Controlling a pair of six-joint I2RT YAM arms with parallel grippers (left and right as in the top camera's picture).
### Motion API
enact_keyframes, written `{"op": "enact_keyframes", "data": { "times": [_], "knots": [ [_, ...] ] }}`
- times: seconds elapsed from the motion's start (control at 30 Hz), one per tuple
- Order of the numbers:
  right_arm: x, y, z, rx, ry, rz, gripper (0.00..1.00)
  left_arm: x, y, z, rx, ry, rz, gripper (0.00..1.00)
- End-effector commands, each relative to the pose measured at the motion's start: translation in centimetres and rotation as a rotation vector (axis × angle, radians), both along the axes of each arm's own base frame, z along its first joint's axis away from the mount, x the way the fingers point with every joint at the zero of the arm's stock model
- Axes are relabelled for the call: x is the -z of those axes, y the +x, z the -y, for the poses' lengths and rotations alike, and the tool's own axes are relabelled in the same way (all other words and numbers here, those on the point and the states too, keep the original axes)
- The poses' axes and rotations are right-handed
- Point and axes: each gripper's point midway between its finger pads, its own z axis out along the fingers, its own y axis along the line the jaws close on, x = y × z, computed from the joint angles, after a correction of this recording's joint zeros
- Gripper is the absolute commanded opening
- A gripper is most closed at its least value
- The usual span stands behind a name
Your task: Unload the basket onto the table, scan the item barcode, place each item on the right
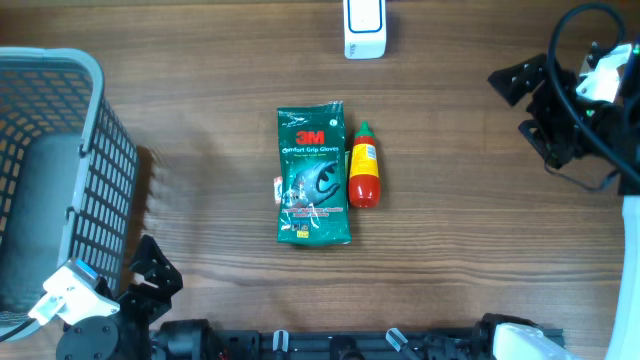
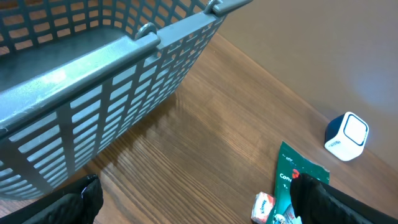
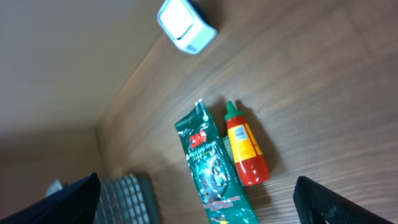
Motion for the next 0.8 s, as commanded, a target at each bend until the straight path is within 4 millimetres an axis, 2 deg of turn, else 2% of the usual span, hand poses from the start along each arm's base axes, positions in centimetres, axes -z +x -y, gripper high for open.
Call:
{"op": "enact_keyframes", "data": {
  "times": [0.0, 0.1, 0.23, 0.33, 0.4, 0.5, 0.63, 0.77],
  "knots": [
    [-0.9, -1.1, -2.4, -0.259, -0.106, 0.129, 1.00, -0.1, -0.1, -0.2, -0.008, 0.010, 0.006, 1.00],
    [0.9, -1.3, -5.7, -0.420, -0.150, 0.094, 1.00, -0.1, -0.1, -0.2, -0.008, 0.010, 0.006, 1.00],
    [6.9, -0.2, -8.0, -0.455, -0.357, -0.116, 1.00, -0.1, -0.1, -0.2, -0.008, 0.010, 0.006, 1.00],
    [11.9, 0.9, -11.0, -0.549, -0.411, -0.246, 1.00, -0.1, -0.1, -0.2, -0.008, 0.010, 0.006, 1.00],
    [15.3, 2.3, -11.0, -0.530, -0.482, -0.329, 1.00, -0.1, -0.1, -0.2, -0.008, 0.010, 0.006, 1.00],
    [18.3, 3.2, -11.0, -0.521, -0.508, -0.405, 1.00, -0.1, -0.1, -0.2, -0.008, 0.010, 0.006, 1.00],
    [20.7, 4.0, -11.4, -0.545, -0.518, -0.437, 1.00, -0.1, -0.1, -0.2, -0.008, 0.010, 0.006, 1.00],
    [20.9, 4.0, -11.5, -0.586, -0.525, -0.429, 1.00, -0.1, -0.1, -0.2, -0.008, 0.010, 0.006, 1.00]
  ]
}}
